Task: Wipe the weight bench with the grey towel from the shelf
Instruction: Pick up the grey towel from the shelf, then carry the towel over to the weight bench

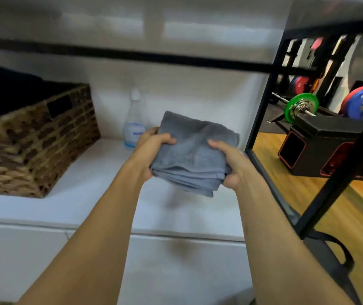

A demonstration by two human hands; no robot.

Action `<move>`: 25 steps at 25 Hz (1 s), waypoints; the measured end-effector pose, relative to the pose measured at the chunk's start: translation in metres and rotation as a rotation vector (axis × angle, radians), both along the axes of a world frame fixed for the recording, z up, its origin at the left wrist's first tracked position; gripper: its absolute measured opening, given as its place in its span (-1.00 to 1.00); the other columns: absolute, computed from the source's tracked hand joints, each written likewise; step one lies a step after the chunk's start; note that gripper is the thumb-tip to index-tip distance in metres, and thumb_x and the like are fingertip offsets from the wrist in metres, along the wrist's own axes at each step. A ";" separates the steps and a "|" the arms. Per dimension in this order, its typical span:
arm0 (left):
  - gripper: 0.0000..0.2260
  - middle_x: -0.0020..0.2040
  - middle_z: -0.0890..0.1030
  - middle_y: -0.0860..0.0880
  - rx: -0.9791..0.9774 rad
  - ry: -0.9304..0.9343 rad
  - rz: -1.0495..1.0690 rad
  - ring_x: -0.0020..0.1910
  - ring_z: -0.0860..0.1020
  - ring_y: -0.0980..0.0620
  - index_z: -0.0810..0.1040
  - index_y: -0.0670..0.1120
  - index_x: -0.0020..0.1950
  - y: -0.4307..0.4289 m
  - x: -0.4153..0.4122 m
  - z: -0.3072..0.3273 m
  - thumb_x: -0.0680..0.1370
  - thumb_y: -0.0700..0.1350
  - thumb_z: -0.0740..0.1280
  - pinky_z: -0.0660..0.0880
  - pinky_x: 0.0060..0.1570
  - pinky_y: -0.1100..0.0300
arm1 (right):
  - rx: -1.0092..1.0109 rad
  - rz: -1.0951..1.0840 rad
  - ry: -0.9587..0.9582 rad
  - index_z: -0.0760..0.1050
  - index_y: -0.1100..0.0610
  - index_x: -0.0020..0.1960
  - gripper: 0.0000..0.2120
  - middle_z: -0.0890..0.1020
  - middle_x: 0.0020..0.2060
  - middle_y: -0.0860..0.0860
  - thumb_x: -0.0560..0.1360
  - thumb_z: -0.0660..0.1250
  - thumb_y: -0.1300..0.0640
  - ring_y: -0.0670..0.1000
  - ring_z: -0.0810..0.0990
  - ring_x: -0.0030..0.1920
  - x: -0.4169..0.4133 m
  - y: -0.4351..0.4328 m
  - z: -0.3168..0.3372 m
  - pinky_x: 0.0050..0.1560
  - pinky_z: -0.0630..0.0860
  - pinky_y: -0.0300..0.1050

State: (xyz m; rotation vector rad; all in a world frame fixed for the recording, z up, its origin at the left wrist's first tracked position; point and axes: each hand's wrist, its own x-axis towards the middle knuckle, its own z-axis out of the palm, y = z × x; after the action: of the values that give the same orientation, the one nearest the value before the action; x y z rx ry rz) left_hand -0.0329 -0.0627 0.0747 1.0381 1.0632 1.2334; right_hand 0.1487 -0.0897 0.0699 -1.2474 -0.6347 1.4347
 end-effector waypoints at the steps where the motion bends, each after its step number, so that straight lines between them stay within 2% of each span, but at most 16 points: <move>1: -0.83 -0.16 0.66 -0.09 0.005 0.023 0.017 -0.20 0.64 -0.09 0.56 -0.06 -0.06 -0.018 -0.006 0.021 0.39 -0.24 0.36 0.56 -0.30 0.13 | 0.055 -0.031 -0.007 0.62 0.22 0.11 -0.67 0.75 -0.07 0.12 0.38 0.52 0.15 0.11 0.73 -0.07 -0.008 -0.023 0.024 -0.18 0.67 -0.03; 5: -0.89 -0.15 0.64 -0.03 0.079 0.178 0.069 -0.17 0.60 -0.02 0.56 -0.07 -0.07 -0.111 -0.018 0.152 0.42 -0.19 0.36 0.48 -0.24 0.19 | 0.234 -0.166 -0.157 0.60 0.07 -0.03 -0.82 0.75 -0.25 -0.07 0.42 0.46 0.27 -0.05 0.72 -0.23 -0.032 -0.144 0.173 -0.31 0.61 -0.17; 7: -0.87 -0.09 0.61 0.03 0.190 0.226 0.161 -0.15 0.57 0.10 0.56 -0.07 0.03 -0.164 -0.011 0.232 0.49 -0.16 0.35 0.46 -0.19 0.30 | 0.282 -0.219 -0.249 0.58 0.04 -0.09 -0.83 0.73 -0.26 -0.06 0.41 0.48 0.26 -0.02 0.71 -0.19 -0.030 -0.203 0.253 -0.27 0.60 -0.16; 9: -0.89 -0.04 0.63 0.01 0.342 0.229 0.220 -0.11 0.57 0.09 0.60 -0.04 0.02 -0.212 0.004 0.309 0.52 -0.12 0.33 0.50 -0.07 0.22 | 0.345 -0.258 -0.372 0.56 0.04 -0.12 -0.83 0.70 -0.21 -0.03 0.40 0.50 0.24 0.03 0.69 -0.11 -0.019 -0.256 0.326 -0.17 0.61 -0.08; 11: -0.91 -0.16 0.65 -0.01 0.438 0.180 0.199 -0.17 0.58 0.03 0.62 -0.04 -0.13 -0.262 0.021 0.377 0.51 -0.13 0.32 0.54 -0.07 0.09 | 0.392 -0.299 -0.462 0.58 0.07 -0.10 -0.84 0.71 -0.17 0.01 0.39 0.50 0.24 0.05 0.69 -0.08 -0.001 -0.310 0.382 -0.08 0.63 0.02; 14: -0.83 -0.29 0.64 -0.01 0.510 0.021 0.083 -0.20 0.58 -0.02 0.63 -0.02 -0.23 -0.340 0.053 0.462 0.52 -0.17 0.30 0.56 -0.17 0.09 | 0.437 -0.367 -0.526 0.59 0.06 -0.07 -0.81 0.73 -0.15 -0.01 0.37 0.52 0.22 0.01 0.70 -0.09 0.045 -0.399 0.447 0.01 0.63 0.11; 18: -0.83 -0.30 0.62 -0.01 0.644 -0.071 0.076 -0.21 0.56 -0.05 0.64 -0.02 -0.22 -0.418 0.112 0.511 0.51 -0.14 0.29 0.54 -0.21 0.12 | 0.531 -0.423 -0.617 0.59 -0.02 -0.12 -0.81 0.72 -0.21 -0.17 0.38 0.52 0.22 -0.13 0.69 -0.16 0.115 -0.491 0.485 -0.02 0.63 0.05; 21: -0.82 -0.34 0.61 -0.01 0.648 -0.102 0.058 -0.26 0.56 -0.04 0.63 -0.02 -0.25 -0.467 0.192 0.510 0.50 -0.16 0.29 0.52 -0.26 0.12 | 0.589 -0.461 -0.729 0.59 -0.04 -0.11 -0.82 0.71 -0.20 -0.13 0.39 0.52 0.19 -0.13 0.68 -0.13 0.185 -0.549 0.492 -0.04 0.63 0.03; 25: -0.80 -0.32 0.58 -0.03 0.643 -0.070 -0.025 -0.28 0.54 -0.01 0.61 -0.04 -0.24 -0.509 0.307 0.499 0.53 -0.19 0.26 0.53 -0.28 0.14 | 0.558 -0.508 -0.883 0.57 -0.03 -0.07 -0.81 0.68 -0.16 -0.14 0.39 0.51 0.16 -0.09 0.65 -0.11 0.289 -0.599 0.496 -0.07 0.60 0.00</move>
State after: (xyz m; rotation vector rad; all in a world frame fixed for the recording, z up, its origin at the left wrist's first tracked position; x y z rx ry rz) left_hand 0.2737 -0.5720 0.5737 1.4689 0.5967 1.6262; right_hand 0.4373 -0.6888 0.5655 -1.4068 -1.1050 0.1978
